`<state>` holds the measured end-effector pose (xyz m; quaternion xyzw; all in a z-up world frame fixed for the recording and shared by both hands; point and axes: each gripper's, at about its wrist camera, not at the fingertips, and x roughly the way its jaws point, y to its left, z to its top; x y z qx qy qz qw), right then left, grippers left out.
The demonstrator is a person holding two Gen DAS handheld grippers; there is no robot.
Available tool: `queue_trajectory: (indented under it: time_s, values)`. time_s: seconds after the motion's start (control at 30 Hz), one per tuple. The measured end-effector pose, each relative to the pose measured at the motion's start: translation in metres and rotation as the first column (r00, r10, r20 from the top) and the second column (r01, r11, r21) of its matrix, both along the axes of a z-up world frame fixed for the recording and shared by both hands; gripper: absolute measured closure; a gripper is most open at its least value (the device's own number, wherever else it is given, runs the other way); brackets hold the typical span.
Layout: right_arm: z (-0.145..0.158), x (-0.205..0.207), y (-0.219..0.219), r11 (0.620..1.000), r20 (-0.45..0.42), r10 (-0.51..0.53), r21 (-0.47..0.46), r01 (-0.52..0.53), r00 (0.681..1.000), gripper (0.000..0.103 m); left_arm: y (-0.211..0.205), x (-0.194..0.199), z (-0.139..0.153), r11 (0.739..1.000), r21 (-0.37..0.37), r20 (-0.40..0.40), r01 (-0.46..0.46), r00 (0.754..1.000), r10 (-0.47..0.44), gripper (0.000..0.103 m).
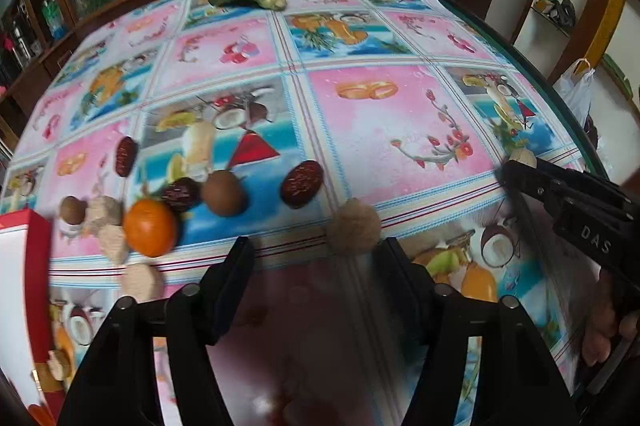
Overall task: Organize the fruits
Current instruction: 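Grasp a beige cube with the right tool while the left tool grasps a round beige cake, then carry the beige cube into the tray with the right tool while the left tool releases its cake there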
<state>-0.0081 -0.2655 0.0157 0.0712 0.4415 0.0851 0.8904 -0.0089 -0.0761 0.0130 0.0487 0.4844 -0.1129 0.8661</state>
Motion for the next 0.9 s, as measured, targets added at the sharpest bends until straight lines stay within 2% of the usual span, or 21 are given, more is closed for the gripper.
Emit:
queue_trajectory:
  time_s: [0.03, 0.2, 0.23, 0.27, 0.43, 0.57, 0.73, 0.8, 0.9]
  values:
    - [0.0, 0.0, -0.001, 1.0, -0.001, -0.002, 0.005, 0.002, 1.0, 0.072, -0.003, 0.001, 0.0, 1.0, 0.008, 0.011, 0.001, 1.0, -0.001, 0.044]
    - [0.001, -0.001, -0.003, 0.999, -0.004, -0.006, 0.04, 0.006, 1.0, 0.072, -0.011, 0.007, 0.001, 1.0, 0.007, 0.034, 0.024, 0.999, -0.024, 0.061]
    - [0.001, -0.001, -0.003, 0.999, -0.002, -0.006, 0.045, 0.006, 1.0, 0.072, -0.012, 0.008, 0.002, 1.0, 0.007, 0.037, 0.028, 0.999, -0.028, 0.066]
    - [0.002, -0.001, -0.004, 0.999, 0.002, -0.006, 0.049, 0.006, 1.0, 0.072, -0.012, 0.007, 0.002, 0.999, 0.003, 0.04, 0.034, 0.999, -0.034, 0.075]
    - [0.009, -0.004, -0.004, 0.999, 0.05, -0.011, 0.053, 0.008, 0.999, 0.072, -0.007, 0.001, 0.003, 0.999, -0.02, 0.033, 0.035, 0.999, -0.035, 0.076]
    - [0.015, -0.008, -0.005, 0.998, 0.103, -0.028, 0.058, 0.022, 0.994, 0.072, 0.005, -0.014, 0.015, 1.0, -0.015, 0.064, 0.001, 0.998, 0.0, 0.076]
    - [0.021, -0.011, -0.003, 0.996, 0.147, -0.058, 0.081, 0.046, 0.987, 0.072, 0.03, -0.052, 0.048, 0.999, 0.015, 0.193, -0.032, 0.981, 0.028, 0.076]
    - [0.021, -0.011, 0.0, 0.99, 0.138, -0.074, 0.126, 0.056, 0.988, 0.072, 0.047, -0.065, 0.059, 0.998, 0.024, 0.239, -0.058, 0.97, 0.05, 0.076]
    - [0.024, -0.015, 0.022, 0.986, 0.147, -0.062, 0.162, 0.037, 0.987, 0.072, 0.085, -0.082, 0.074, 0.989, 0.038, 0.294, -0.145, 0.947, 0.128, 0.076]
